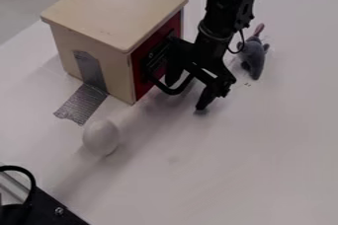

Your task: Open the drawer

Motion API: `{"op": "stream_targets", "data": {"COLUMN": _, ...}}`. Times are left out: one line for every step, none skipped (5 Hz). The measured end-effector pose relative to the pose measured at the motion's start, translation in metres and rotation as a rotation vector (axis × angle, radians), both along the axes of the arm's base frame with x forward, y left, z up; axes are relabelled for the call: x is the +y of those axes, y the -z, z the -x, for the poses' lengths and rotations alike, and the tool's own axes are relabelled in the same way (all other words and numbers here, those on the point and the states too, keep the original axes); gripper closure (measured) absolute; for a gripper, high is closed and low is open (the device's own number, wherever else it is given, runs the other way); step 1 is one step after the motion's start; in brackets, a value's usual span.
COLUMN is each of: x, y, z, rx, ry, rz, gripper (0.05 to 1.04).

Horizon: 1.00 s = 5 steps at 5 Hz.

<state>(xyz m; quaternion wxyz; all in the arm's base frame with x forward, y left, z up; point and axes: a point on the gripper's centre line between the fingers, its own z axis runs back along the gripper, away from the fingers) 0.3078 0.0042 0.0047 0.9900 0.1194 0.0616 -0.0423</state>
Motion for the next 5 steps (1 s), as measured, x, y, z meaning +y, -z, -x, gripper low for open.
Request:
{"op": "stream_targets", "data": {"x": -0.006, "y": 0.002, "z": -0.002, "rx": -0.001, "ry": 0.024, "rz": -0.007, "gripper": 0.415}}
{"op": "stream_targets", "data": {"x": -0.018, "y": 0.001, "z": -0.004, "rx": -0.01, "ry": 0.038, "rz": 0.0, "gripper": 0.702}}
{"op": "stream_targets", "data": {"x": -0.047, "y": -0.001, "z": -0.002, "rx": -0.015, "ry": 0.065, "rz": 0.01, "gripper": 0.888}}
{"op": "stream_targets", "data": {"x": -0.07, "y": -0.005, "z": -0.002, "rx": -0.025, "ry": 0.079, "rz": 0.017, "gripper": 0.915}}
{"op": "stream_targets", "data": {"x": -0.093, "y": -0.008, "z": -0.001, "rx": -0.025, "ry": 0.106, "rz": 0.009, "gripper": 0.915}}
